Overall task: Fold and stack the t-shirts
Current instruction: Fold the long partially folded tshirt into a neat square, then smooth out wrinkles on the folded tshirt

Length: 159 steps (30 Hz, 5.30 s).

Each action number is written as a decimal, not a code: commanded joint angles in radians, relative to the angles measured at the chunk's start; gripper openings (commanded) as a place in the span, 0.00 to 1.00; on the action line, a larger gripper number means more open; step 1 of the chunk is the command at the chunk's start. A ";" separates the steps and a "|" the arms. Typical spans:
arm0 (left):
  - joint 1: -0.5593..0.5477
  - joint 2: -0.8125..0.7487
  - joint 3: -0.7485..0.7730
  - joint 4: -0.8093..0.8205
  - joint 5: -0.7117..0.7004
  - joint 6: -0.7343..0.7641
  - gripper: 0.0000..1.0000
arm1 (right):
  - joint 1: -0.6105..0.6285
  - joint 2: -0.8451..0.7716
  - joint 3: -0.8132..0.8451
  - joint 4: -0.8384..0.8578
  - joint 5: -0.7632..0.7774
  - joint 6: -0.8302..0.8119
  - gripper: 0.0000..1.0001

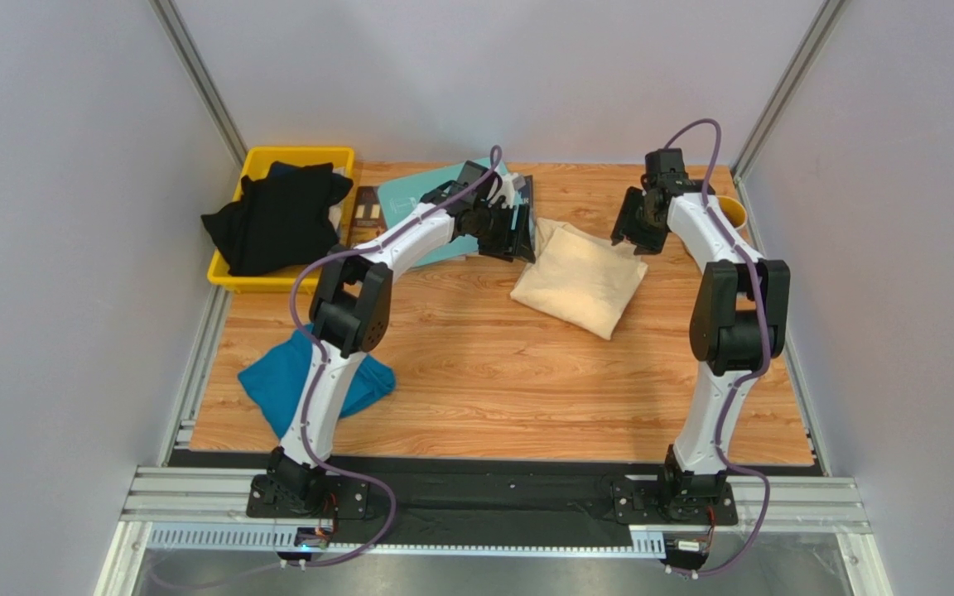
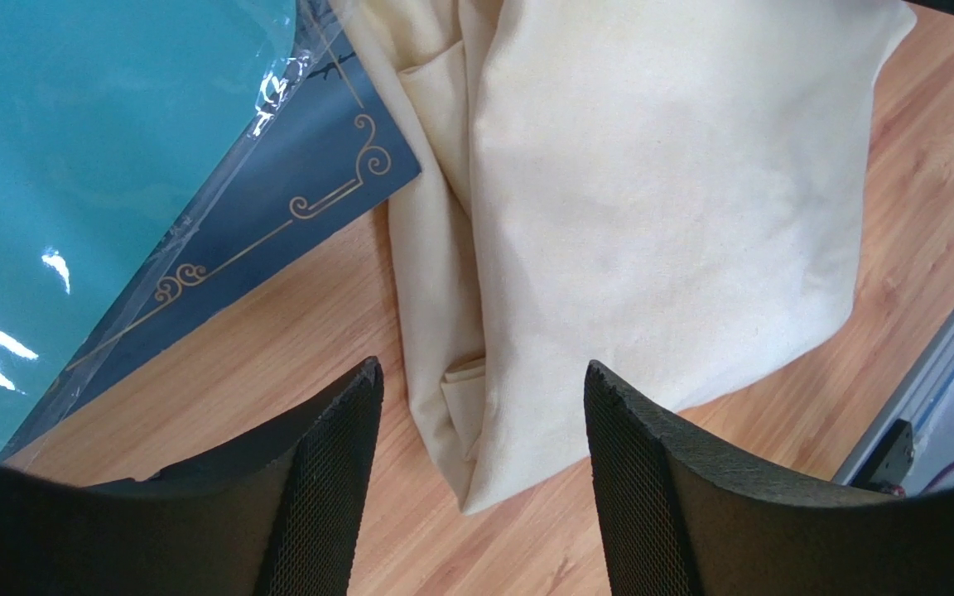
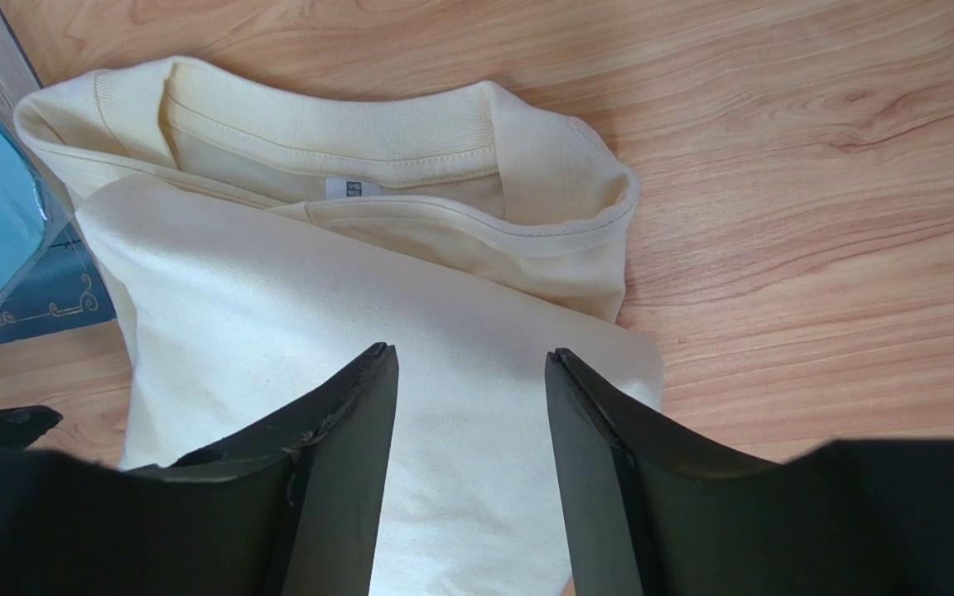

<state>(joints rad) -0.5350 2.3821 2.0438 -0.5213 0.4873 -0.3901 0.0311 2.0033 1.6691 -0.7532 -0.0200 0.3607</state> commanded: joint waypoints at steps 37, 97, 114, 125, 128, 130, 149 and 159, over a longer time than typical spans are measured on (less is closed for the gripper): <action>-0.013 -0.047 -0.027 -0.008 0.080 0.016 0.63 | 0.013 -0.008 0.142 0.011 -0.150 -0.062 0.00; -0.082 0.083 -0.031 0.037 0.155 -0.033 0.58 | 0.007 0.261 0.193 0.017 -0.020 -0.057 0.47; -0.085 -0.003 -0.212 0.015 0.111 -0.001 0.57 | -0.054 0.327 0.284 -0.012 0.017 -0.048 0.52; -0.115 -0.035 -0.247 -0.022 0.099 0.033 0.57 | -0.062 0.298 0.304 0.002 0.034 0.017 0.52; -0.118 -0.043 -0.254 -0.037 0.094 0.040 0.57 | -0.062 0.246 0.285 0.002 -0.026 0.018 0.53; -0.117 -0.050 -0.266 -0.040 0.088 0.045 0.57 | -0.062 0.206 0.270 0.000 -0.044 0.018 0.55; 0.009 -0.089 -0.209 -0.025 0.206 -0.064 0.65 | -0.102 -0.078 -0.215 0.064 -0.256 0.007 0.70; 0.007 0.018 -0.157 0.122 0.346 -0.174 0.65 | -0.102 0.001 -0.264 0.100 -0.333 0.043 0.70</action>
<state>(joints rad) -0.5232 2.3615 1.8519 -0.4667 0.7639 -0.5098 -0.0696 1.9793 1.4071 -0.7033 -0.3000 0.3859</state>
